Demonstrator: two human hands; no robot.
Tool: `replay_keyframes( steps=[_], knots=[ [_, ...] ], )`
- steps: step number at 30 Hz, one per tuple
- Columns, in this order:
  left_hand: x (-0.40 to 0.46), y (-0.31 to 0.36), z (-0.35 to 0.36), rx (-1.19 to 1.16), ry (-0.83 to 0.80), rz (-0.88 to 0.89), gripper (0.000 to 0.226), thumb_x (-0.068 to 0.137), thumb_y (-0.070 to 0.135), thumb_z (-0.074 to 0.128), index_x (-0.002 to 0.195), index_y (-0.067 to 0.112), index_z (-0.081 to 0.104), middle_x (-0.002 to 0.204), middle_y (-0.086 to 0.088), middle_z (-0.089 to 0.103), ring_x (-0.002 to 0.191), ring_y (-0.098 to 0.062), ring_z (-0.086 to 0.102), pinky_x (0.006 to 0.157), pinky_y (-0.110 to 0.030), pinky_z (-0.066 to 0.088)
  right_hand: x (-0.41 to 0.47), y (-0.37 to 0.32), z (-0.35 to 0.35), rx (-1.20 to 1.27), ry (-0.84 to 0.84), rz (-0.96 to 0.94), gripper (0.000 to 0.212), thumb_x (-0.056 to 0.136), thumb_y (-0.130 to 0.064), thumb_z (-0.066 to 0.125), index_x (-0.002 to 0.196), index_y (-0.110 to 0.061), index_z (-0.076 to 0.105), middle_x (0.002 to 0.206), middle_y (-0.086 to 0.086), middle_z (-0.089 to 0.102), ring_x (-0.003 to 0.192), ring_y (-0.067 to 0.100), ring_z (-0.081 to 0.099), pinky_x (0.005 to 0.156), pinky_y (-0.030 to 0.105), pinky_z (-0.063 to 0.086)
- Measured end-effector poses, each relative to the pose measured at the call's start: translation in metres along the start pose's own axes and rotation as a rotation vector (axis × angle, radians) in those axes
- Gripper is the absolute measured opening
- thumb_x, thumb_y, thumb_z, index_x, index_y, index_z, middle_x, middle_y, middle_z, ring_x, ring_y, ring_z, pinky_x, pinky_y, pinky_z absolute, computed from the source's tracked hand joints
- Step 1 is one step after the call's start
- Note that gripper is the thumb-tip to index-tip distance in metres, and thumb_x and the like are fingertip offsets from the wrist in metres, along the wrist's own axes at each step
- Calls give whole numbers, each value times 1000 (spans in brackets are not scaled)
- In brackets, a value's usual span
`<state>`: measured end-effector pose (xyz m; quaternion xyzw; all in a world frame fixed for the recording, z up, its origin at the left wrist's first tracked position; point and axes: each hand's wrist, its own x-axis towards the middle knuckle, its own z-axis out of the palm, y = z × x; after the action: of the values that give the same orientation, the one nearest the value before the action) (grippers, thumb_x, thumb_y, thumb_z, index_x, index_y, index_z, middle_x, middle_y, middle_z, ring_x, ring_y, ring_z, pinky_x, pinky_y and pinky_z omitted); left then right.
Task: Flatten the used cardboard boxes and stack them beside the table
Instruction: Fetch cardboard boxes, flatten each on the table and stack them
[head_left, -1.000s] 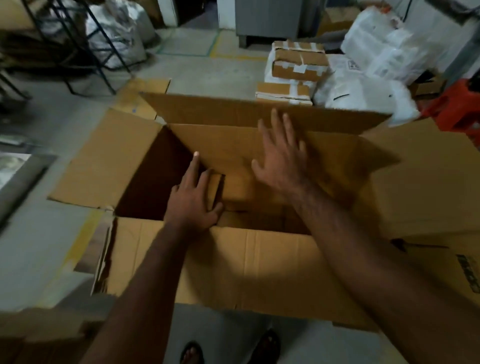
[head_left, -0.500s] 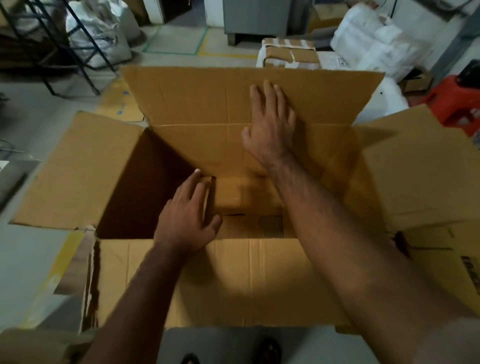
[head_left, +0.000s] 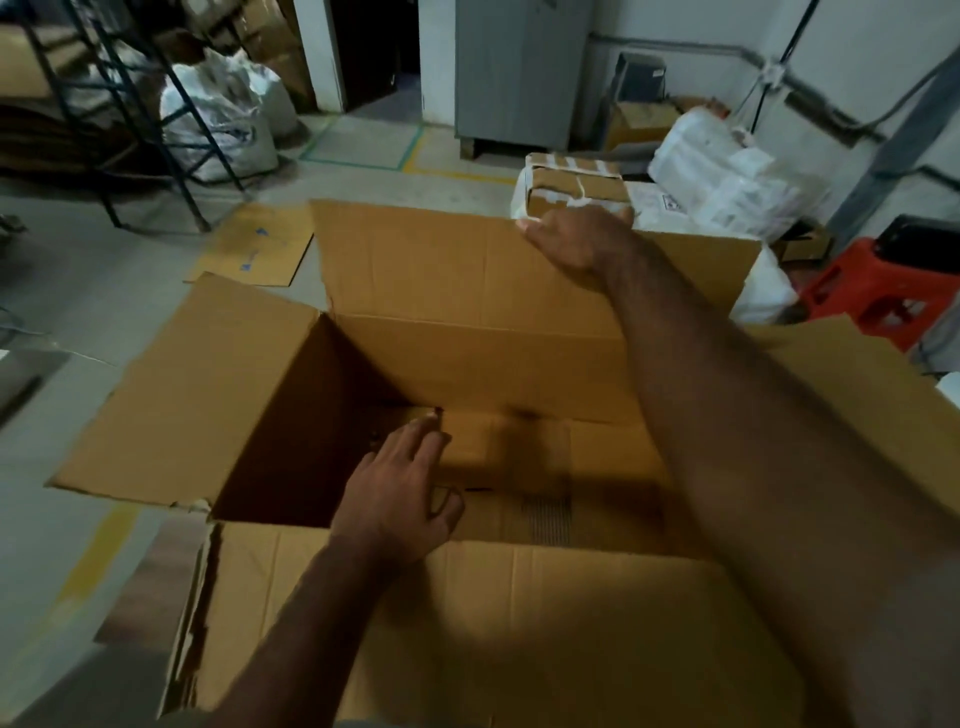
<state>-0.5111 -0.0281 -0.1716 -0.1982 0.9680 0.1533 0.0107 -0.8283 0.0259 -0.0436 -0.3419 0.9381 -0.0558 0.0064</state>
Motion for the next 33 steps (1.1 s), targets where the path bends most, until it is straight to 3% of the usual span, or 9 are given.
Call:
replay_keyframes(
  steps=[4, 7, 9, 12, 17, 21, 24, 28, 33],
  knots=[
    [-1, -3, 1, 11, 11, -29, 76, 97, 62, 46, 160, 28, 18, 168, 5, 12, 152, -16, 19, 121, -37, 25, 39, -6, 16, -90, 27, 180, 72, 99, -54, 51, 159, -24, 28, 165, 12, 28, 152, 35, 23, 119, 64, 13],
    [1, -2, -1, 18, 5, -19, 74, 98, 62, 43, 160, 29, 18, 167, 6, 14, 150, -14, 21, 120, -34, 26, 27, -21, 66, -18, -53, 146, 77, 101, -56, 46, 164, -27, 10, 171, 9, 6, 156, 35, 8, 119, 65, 13],
    [3, -1, -4, 31, 15, -12, 72, 99, 61, 42, 159, 28, 20, 166, 6, 17, 149, -13, 23, 119, -33, 28, 12, -29, 105, 26, -181, 124, 71, 103, -64, 30, 162, -25, 20, 171, 8, 14, 155, 34, 15, 119, 63, 14],
    [8, 1, -5, 37, 33, -21, 69, 99, 58, 43, 157, 27, 24, 163, 6, 24, 146, -14, 28, 116, -32, 32, -9, -35, 137, -12, -220, 160, 77, 104, -65, 8, 146, -18, 53, 151, 14, 51, 138, 31, 47, 114, 54, 25],
    [14, 1, -3, 56, 46, -17, 57, 99, 55, 46, 147, 24, 43, 149, 2, 45, 134, -17, 44, 105, -35, 43, -27, -29, 124, 52, -137, 87, 61, 105, -61, 33, 150, -21, 42, 156, 8, 44, 143, 29, 39, 118, 56, 21],
    [10, -3, 3, 60, 250, 147, 62, 94, 70, 46, 119, 17, 67, 102, -1, 71, 84, -15, 63, 68, -29, 53, -106, -31, 108, 196, -140, 17, 63, 99, -62, 49, 151, -27, 41, 160, 1, 39, 147, 25, 34, 118, 55, 22],
    [8, -10, -1, 24, 130, 475, 83, 82, 90, 40, 115, 19, 67, 79, 11, 64, 60, -4, 52, 51, -19, 44, -202, -32, 94, 341, -265, -12, 64, 93, -73, 49, 145, -35, 48, 153, -7, 47, 139, 18, 44, 115, 50, 31],
    [4, -16, -7, 212, -167, 559, 79, 76, 94, 40, 113, 27, 59, 84, 15, 59, 70, -8, 58, 63, -26, 52, -296, -24, 106, 146, -364, -27, 72, 86, -79, 53, 144, -38, 45, 148, -11, 49, 134, 16, 46, 112, 49, 35],
    [-26, -8, 2, 356, -48, 442, 47, 97, 67, 43, 122, 28, 52, 115, 3, 65, 99, -19, 60, 92, -42, 48, -311, -33, 141, -12, -20, 20, 45, 87, -55, 70, 118, -23, 62, 114, 1, 66, 106, 29, 60, 87, 43, 38]
  ],
)
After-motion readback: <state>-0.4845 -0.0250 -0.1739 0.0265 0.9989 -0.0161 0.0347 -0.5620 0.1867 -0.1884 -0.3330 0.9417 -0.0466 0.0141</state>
